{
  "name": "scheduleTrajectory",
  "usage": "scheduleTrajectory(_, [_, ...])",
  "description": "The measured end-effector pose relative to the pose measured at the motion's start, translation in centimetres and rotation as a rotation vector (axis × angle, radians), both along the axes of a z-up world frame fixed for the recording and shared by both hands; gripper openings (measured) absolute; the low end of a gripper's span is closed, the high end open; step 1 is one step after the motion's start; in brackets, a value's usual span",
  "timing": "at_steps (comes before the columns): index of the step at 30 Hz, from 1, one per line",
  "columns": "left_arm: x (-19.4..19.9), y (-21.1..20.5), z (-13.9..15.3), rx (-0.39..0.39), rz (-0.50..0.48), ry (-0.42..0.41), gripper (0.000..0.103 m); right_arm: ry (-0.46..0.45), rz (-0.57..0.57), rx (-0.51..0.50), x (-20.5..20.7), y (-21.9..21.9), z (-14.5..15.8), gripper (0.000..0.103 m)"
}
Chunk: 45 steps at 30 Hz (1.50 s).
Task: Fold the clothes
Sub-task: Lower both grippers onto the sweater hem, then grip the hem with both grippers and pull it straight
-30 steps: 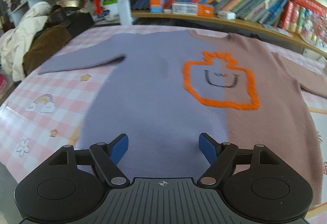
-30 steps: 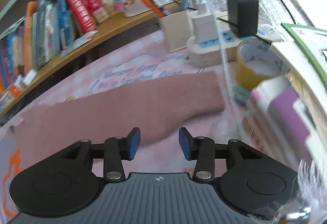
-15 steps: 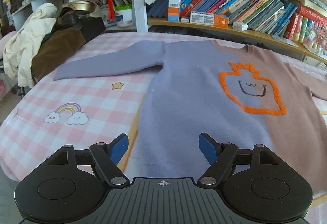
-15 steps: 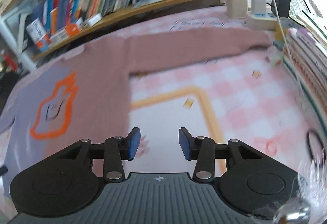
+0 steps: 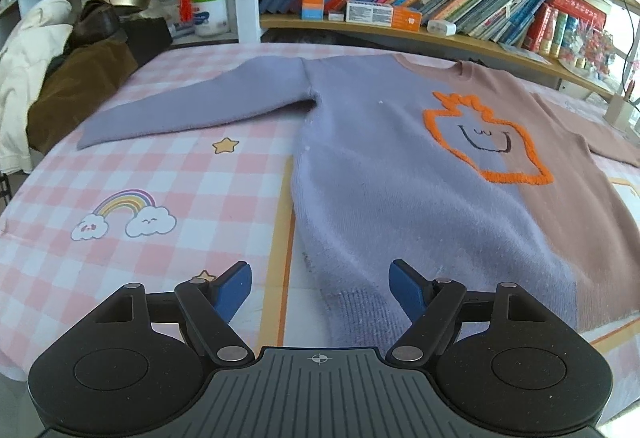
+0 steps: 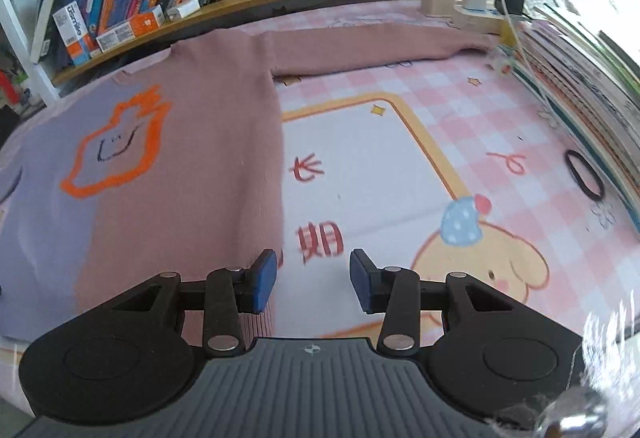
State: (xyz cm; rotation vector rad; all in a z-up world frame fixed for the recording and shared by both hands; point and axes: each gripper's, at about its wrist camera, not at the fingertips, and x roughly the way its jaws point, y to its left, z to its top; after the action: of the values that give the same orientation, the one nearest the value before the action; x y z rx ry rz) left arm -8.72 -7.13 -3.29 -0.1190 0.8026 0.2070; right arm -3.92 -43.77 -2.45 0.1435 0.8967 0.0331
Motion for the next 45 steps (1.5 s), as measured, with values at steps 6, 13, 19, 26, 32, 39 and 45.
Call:
scheduleTrajectory(6, [0.1,0.7,-0.6,-0.032,-0.004,0.016,0.062,0.008,0.008,-0.044,-0.7,0.5,-0.4,0.027])
scheduleTrajectory(13, [0.3,1.0,-0.7,-0.069,-0.009,0.009,0.029,0.004,0.076,-0.072,-0.4,1.5,-0.5,0.004])
scheduleTrajectory(19, [0.0,0.5,0.3,-0.106,-0.047,-0.036,0.007,-0.022,0.085,-0.091,-0.7,2.0,-0.2,0.002])
scheduleTrajectory(26, [0.1,0.6,0.6,-0.112,-0.054,-0.038,0.013,-0.031,0.062,-0.058,-0.9,1.7,0.4,0.003])
scheduleTrajectory(32, [0.0,1.5,0.0,-0.116,-0.009,-0.008,0.019,0.006,0.051,-0.057,-1.1,1.8,-0.3,0.012])
scheduleTrajectory(39, [0.0,2.0,-0.7,-0.128,-0.003,-0.003,0.009,0.001,0.085,-0.059,-0.9,2.3,-0.5,0.002])
scheduleTrajectory(45, [-0.2,2.0,-0.5,-0.129,-0.001,-0.009,0.005,-0.03,0.113,-0.099,-0.2,3.4,-0.7,0.001])
